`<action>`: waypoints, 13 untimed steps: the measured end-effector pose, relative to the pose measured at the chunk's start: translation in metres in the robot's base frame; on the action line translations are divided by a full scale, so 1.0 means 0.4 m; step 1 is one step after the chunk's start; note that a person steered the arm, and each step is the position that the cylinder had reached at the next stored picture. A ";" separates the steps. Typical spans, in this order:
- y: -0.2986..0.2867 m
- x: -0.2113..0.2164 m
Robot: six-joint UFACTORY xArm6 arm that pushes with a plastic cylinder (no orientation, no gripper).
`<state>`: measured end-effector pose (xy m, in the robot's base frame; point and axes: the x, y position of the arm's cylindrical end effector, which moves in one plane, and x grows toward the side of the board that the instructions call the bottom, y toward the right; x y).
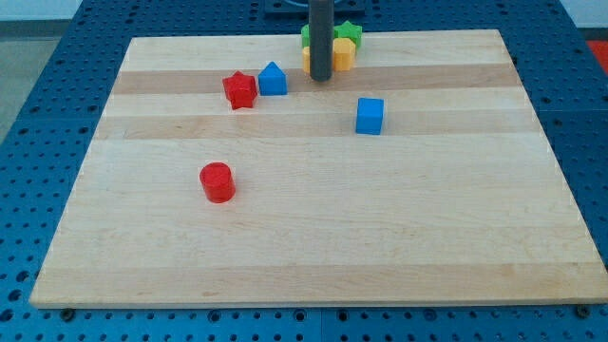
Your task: Push the blue triangle to the bottom center of the board
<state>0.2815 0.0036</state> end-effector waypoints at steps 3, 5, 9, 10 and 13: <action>-0.064 0.017; -0.138 0.029; -0.236 -0.021; -0.275 0.007; -0.219 0.115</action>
<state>0.3277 -0.0842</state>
